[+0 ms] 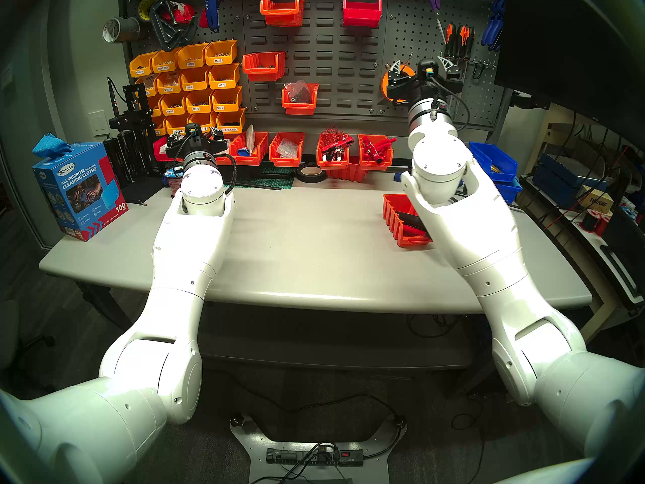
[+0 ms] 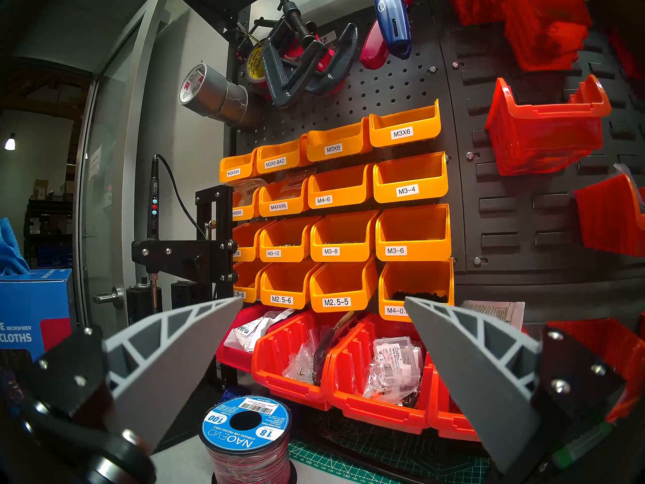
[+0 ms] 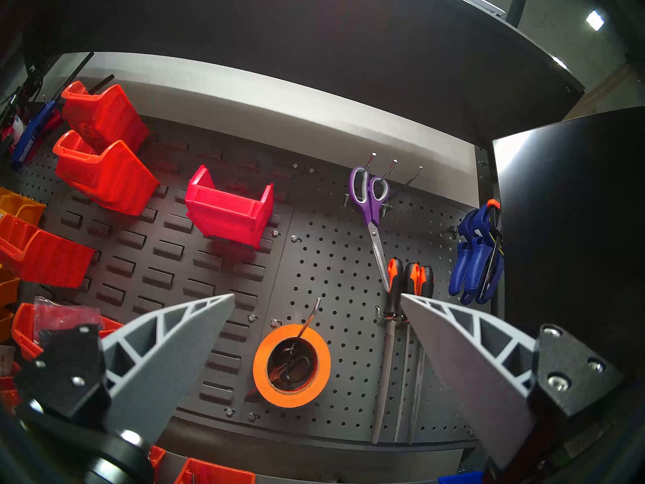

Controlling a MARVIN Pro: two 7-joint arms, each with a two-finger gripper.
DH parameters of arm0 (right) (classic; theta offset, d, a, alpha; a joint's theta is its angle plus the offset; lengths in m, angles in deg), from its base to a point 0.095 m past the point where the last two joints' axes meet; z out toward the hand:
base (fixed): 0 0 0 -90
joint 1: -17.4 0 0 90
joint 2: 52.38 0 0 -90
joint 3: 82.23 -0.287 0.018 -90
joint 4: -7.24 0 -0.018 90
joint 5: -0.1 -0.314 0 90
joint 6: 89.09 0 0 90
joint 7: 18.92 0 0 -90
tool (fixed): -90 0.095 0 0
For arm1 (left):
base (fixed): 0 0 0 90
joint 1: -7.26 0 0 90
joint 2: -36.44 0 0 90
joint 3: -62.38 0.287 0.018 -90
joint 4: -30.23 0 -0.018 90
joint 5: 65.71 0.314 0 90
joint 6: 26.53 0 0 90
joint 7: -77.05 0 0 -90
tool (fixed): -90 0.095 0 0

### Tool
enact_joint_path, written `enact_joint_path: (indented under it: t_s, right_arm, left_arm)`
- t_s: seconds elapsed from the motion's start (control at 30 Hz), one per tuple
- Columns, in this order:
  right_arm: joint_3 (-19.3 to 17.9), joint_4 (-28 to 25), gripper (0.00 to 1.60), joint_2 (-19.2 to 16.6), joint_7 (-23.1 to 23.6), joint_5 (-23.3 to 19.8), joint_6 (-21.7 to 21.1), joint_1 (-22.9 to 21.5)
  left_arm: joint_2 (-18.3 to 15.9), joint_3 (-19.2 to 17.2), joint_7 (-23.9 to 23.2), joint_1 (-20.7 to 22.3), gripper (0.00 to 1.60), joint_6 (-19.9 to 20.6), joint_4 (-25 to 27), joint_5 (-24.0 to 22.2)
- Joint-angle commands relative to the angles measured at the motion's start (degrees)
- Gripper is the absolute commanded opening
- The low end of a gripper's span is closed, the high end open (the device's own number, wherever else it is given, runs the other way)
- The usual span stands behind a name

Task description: Take out tools from the storage box

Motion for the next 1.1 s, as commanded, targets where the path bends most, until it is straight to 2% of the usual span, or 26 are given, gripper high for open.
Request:
enact_joint_path:
  t_s: [0.0,0.33,0.37,0.43,0.47,0.6,0.63,0.73,0.9,1.07]
  right_arm:
    - [-4.19,-5.89,1.6,-5.82,2.12,-2.78,-6.02,5.16]
    - [-9.06,-13.82,1.6,-9.52,1.09,-9.7,-17.01,13.01]
    - [-10.42,-15.95,1.6,-9.7,1.53,-10.16,-19.68,15.06]
    - [-10.3,-15.69,1.6,-10.84,1.52,-11.9,-19.72,14.69]
    - [-11.92,-17.96,1.6,-10.89,1.76,-12.38,-22.37,16.9]
    - [-13.29,-20.41,1.6,-12.71,2.54,-14.94,-25.92,18.62]
    - [-14.17,-22.18,1.6,-13.14,2.63,-15.96,-28.11,19.59]
    - [-15.21,-23.26,1.6,-13.78,2.99,-17.44,-29.93,20.68]
    - [-18.98,-28.41,1.6,-14.97,3.44,-21.25,-36.71,25.12]
    - [-22.12,-32.38,1.6,-14.79,3.31,-25.3,-39.5,29.3]
  left_arm:
    - [-0.01,-0.09,0.09,0.91,1.6,-0.11,0.6,-0.01]
    - [-0.13,0.05,0.15,0.9,1.6,-0.12,0.6,-0.15]
    - [-0.14,0.07,0.16,0.9,1.6,-0.12,0.6,-0.17]
    - [-0.16,0.09,0.17,0.9,1.6,-0.12,0.6,-0.2]
    - [-0.17,0.11,0.18,0.9,1.6,-0.12,0.6,-0.22]
    - [-0.22,0.16,0.21,0.9,1.6,-0.13,0.6,-0.28]
    - [-0.24,0.18,0.22,0.9,1.6,-0.13,0.6,-0.3]
    - [-0.27,0.23,0.24,0.9,1.6,-0.13,0.6,-0.34]
    - [-0.33,0.3,0.29,0.91,1.6,-0.13,0.61,-0.45]
    - [-0.37,0.37,0.37,0.93,1.6,-0.11,0.62,-0.53]
